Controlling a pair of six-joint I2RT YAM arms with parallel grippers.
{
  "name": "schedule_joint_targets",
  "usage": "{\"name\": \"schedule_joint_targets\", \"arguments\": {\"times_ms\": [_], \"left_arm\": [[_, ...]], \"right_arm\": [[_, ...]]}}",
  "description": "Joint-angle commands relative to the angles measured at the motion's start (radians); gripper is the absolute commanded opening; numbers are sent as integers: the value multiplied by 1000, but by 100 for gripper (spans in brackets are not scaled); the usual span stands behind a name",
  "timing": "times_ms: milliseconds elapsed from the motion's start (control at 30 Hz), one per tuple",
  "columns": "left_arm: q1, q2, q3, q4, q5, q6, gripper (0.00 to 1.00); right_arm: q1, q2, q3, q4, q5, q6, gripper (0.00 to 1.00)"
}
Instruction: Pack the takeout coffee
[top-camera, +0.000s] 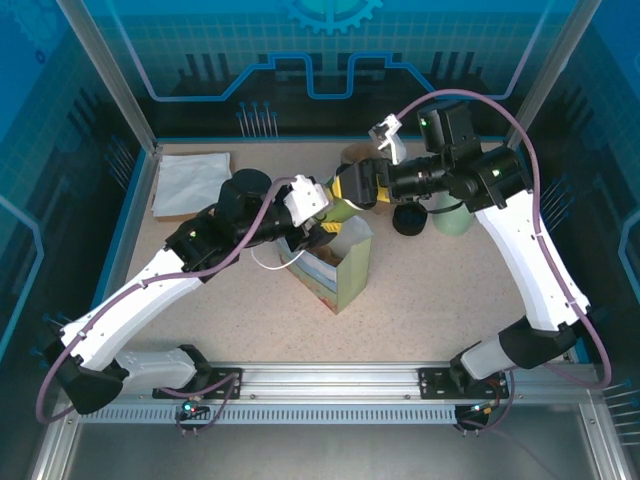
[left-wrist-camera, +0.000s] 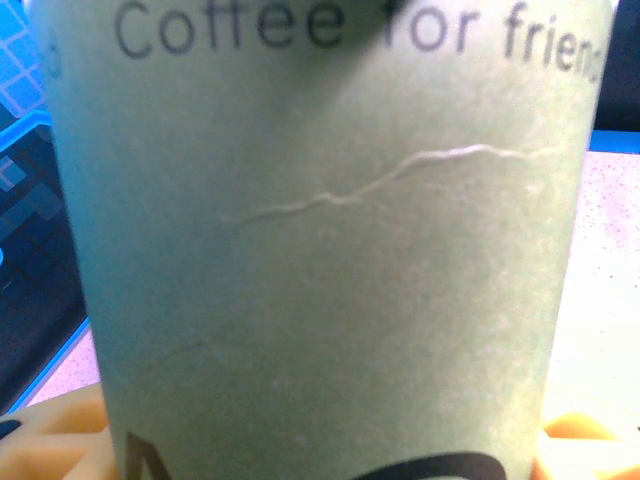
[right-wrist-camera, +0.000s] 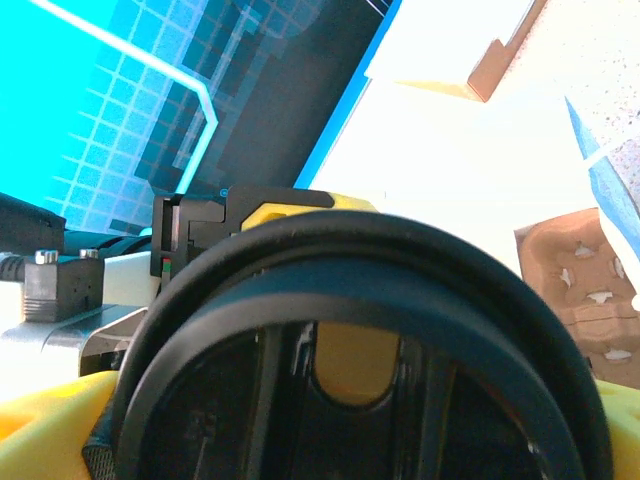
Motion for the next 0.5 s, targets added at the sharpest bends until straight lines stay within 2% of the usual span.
{"name": "schedule_joint_targets", "arguments": {"times_ms": [0, 167, 300, 367, 467], "left_arm": [[-12, 7, 7, -13, -3, 37, 57], [-15, 11, 9, -14, -20, 40, 57], [-14, 19, 20, -27, -30, 43, 58], [-14, 17, 20, -26, -33, 41, 63], [-14, 6, 20, -31, -40, 30, 77]], "right_arm": [[-7, 23, 44, -27, -24, -14, 99], [1, 30, 42, -49, -24, -23, 94], [2, 29, 33, -57, -23, -25, 86], [2, 28, 34, -61, -17, -26, 84], [2, 22, 39, -64, 5, -36, 84]]}}
